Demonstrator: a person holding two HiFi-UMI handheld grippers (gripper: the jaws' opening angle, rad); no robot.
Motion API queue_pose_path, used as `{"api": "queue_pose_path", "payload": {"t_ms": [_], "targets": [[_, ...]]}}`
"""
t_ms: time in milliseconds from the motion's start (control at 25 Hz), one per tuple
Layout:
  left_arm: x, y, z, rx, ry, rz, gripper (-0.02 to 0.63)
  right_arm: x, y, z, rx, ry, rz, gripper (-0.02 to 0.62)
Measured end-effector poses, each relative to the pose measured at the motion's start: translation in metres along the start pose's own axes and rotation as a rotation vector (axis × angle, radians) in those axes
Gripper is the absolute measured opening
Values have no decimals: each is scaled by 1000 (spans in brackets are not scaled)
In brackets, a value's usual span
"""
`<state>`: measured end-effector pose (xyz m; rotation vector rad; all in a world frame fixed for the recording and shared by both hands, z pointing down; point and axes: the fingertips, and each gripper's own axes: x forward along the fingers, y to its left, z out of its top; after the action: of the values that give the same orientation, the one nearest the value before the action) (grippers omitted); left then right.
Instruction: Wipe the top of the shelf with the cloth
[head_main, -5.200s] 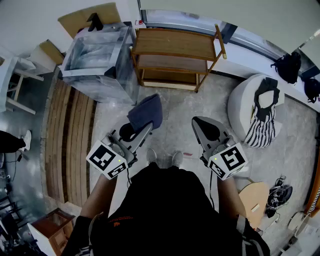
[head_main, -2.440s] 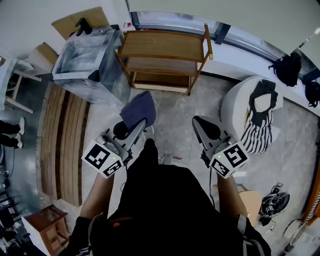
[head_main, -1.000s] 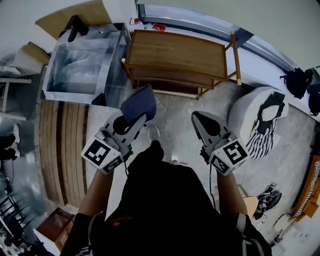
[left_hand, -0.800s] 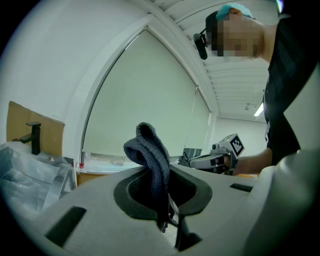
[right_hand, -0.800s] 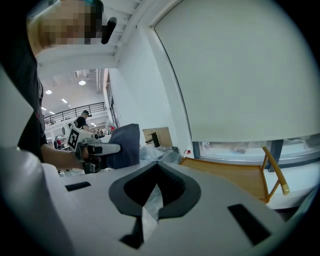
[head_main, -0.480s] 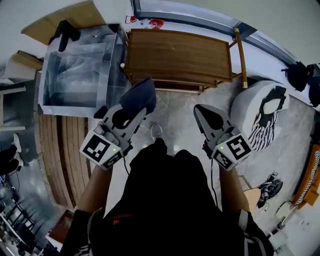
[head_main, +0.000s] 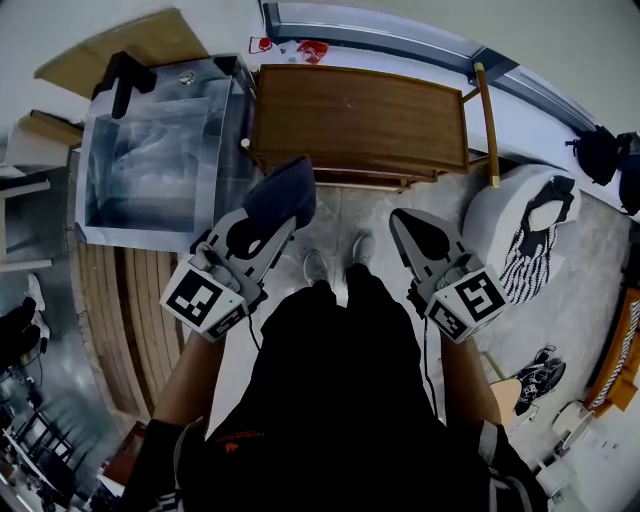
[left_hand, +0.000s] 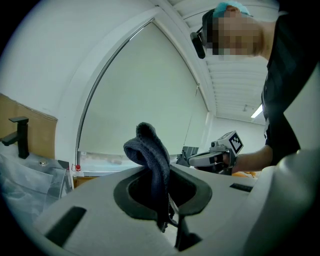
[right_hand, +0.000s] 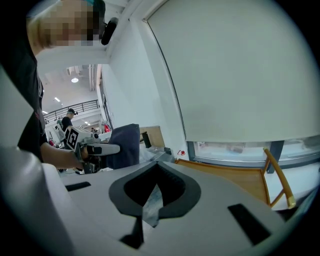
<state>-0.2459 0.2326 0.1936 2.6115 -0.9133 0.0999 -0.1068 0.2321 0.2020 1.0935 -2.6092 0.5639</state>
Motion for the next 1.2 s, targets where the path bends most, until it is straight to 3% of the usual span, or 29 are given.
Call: {"api": "queue_pose_path", "payload": {"t_ms": [400,1200], "targets": [[41,23,0,-15,26,49,57,24,-47,5,22,12,48,5],[169,76,14,-36,83,237,57,58,-196,15,102,57,194,5]]}}
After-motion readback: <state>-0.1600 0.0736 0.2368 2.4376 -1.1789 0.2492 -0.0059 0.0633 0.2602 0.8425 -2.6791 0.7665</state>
